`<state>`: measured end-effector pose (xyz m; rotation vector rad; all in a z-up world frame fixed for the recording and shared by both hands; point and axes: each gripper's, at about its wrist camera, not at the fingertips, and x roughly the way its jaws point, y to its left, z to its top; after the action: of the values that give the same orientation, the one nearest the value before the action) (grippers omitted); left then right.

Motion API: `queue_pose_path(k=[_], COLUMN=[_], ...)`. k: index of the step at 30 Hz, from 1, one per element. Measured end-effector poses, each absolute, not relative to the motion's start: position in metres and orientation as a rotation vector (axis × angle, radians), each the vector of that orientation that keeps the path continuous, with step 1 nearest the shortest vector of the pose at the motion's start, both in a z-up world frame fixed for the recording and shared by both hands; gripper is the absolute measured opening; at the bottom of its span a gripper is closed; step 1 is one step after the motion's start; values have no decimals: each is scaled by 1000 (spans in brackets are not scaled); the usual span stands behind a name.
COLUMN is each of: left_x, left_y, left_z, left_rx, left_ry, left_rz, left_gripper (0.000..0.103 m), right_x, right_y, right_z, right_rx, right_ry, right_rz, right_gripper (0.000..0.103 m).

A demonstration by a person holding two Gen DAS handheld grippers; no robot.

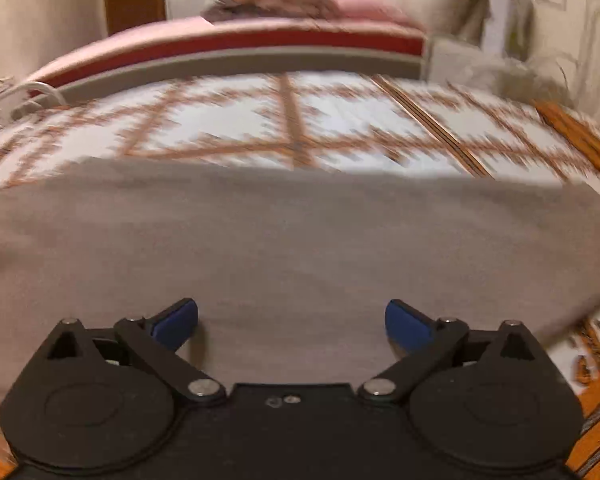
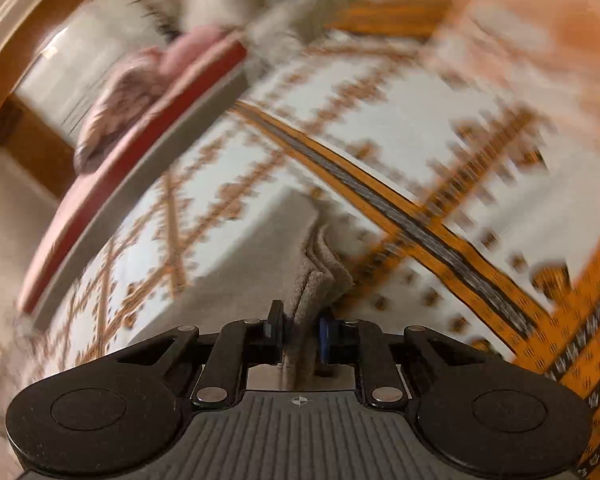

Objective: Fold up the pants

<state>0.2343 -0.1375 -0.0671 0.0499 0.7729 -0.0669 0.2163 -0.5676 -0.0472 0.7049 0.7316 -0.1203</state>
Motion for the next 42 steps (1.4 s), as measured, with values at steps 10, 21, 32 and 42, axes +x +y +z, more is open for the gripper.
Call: queue_pose_path(k=[10, 21, 32, 42], left_x=[214, 174, 170, 170], left_y=[149, 257, 298, 303], left_z=[-13, -7, -16, -24], left_rx=[168, -139, -336, -340], left_ry=[638, 676, 692, 745], left_rz=[296, 411, 404, 415], left_gripper=[97, 97, 97, 97], right_x=[239, 222, 223, 205], right_y=[-389, -104, -106, -83], right_z=[17, -55, -53, -68], right_rx=[485, 93, 21, -217], right_ry=[599, 765, 727, 687], right_rz=[194, 659, 677, 617], right_gripper=[17, 40, 40, 41])
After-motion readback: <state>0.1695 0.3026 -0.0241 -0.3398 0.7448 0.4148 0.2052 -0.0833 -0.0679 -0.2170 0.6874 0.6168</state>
